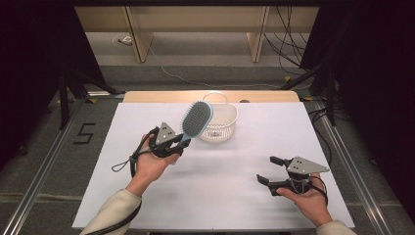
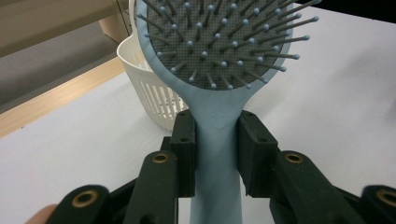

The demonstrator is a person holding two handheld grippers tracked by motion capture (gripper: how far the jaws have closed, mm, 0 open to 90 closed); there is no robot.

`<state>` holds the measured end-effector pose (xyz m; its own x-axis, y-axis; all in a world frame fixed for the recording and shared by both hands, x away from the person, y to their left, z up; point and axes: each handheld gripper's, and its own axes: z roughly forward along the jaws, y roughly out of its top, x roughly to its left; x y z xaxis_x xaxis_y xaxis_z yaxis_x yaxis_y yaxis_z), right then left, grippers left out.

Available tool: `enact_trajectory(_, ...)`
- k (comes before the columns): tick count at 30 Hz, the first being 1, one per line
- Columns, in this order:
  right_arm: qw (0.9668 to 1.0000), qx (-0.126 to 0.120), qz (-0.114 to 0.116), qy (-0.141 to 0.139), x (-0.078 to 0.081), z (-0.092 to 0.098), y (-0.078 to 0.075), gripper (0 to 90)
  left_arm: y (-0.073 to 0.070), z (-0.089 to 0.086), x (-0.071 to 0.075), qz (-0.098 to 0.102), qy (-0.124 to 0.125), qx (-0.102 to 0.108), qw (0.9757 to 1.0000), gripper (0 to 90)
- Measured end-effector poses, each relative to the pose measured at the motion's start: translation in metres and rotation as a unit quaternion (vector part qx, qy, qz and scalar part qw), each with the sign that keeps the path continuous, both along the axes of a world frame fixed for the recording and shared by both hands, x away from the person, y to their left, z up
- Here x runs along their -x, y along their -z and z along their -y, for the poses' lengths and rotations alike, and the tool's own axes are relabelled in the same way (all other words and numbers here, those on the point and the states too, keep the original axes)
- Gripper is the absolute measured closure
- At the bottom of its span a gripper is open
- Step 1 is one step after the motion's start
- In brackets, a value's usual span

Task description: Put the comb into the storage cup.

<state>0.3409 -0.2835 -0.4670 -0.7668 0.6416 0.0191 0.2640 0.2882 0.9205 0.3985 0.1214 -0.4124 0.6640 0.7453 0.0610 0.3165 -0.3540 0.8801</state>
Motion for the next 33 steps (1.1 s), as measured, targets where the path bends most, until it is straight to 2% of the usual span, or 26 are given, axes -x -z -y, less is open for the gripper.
enact_trajectory(20, 1.0000, 0.001, 0.001, 0.001, 0.000, 0.000, 0.000, 16.7, -0.003, 0.003, -0.007, 0.002, -0.003, 0.000, 1.0000, 69.8)
enact_trajectory(26, 1.0000, 0.002, 0.000, 0.001, 0.000, 0.000, 0.000, 16.7, -0.003, 0.005, -0.011, -0.002, 0.004, 0.004, 1.0000, 69.8)
enact_trajectory(33, 1.0000, 0.001, 0.001, 0.000, 0.000, 0.000, 0.000, 16.6, -0.004, 0.008, -0.013, 0.004, 0.006, 0.006, 1.0000, 69.9)
